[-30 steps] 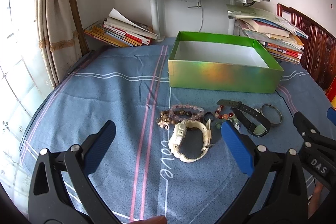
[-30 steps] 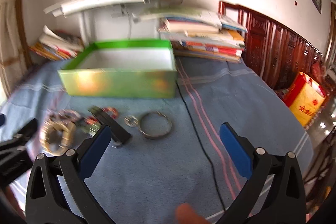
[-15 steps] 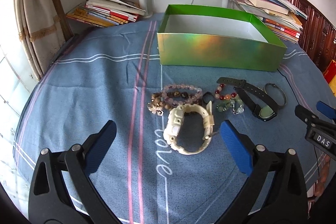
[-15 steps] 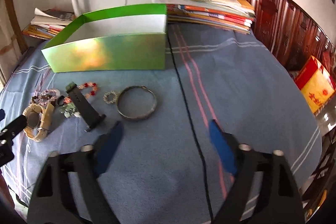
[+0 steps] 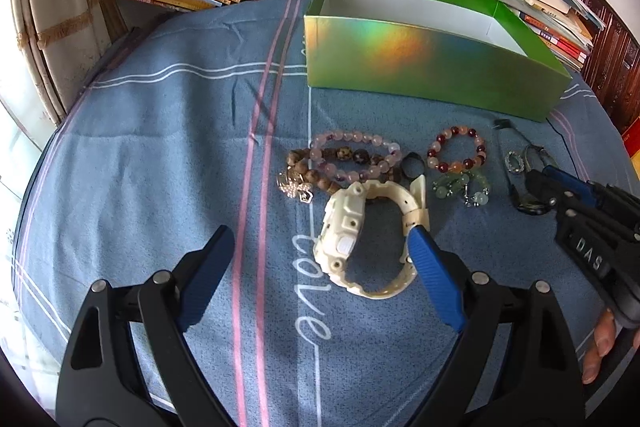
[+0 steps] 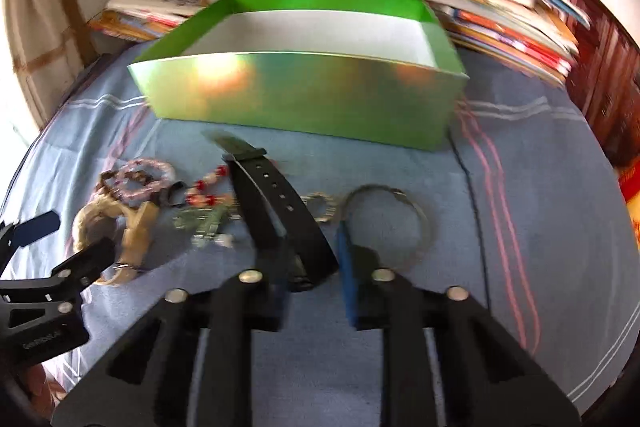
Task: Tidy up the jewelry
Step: 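Grasp the white watch with the left tool while the right tool grasps the black watch, then carry the white watch into the green box with the left tool while right carries black watch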
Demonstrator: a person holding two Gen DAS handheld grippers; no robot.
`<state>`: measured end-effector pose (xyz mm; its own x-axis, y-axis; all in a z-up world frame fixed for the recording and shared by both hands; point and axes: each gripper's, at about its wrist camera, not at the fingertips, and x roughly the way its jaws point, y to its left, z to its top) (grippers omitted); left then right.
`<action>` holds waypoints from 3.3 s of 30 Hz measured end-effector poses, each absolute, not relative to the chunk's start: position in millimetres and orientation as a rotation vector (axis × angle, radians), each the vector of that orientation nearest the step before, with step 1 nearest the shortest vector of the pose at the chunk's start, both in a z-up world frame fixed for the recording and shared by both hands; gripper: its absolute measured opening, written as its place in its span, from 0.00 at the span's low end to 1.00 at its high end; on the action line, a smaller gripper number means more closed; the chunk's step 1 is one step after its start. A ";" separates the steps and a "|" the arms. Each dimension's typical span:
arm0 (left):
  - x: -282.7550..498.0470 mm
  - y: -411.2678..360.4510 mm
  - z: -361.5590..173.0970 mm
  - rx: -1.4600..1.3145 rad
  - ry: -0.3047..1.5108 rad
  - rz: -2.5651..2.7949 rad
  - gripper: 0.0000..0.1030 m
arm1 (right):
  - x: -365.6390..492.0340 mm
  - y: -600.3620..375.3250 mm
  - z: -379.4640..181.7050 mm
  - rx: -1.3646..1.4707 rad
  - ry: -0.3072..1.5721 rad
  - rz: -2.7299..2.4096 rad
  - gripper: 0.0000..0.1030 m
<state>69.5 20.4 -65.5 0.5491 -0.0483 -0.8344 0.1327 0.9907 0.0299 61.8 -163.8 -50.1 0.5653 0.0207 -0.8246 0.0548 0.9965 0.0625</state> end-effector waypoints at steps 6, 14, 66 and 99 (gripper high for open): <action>61.3 16.4 -64.3 0.106 0.958 -0.107 0.53 | 52.3 -197.9 -50.6 0.121 0.963 -0.088 0.10; 64.8 20.2 -78.2 0.081 1.010 -0.131 0.30 | 35.9 -235.2 -55.2 0.186 0.963 -0.190 0.09; 61.2 36.5 -71.9 0.044 0.974 -0.067 0.23 | 16.4 -227.7 -33.5 0.198 0.899 -0.190 0.49; 68.7 41.1 -79.8 0.011 0.990 -0.088 0.23 | 26.3 -208.8 -61.7 0.152 0.956 -0.143 0.30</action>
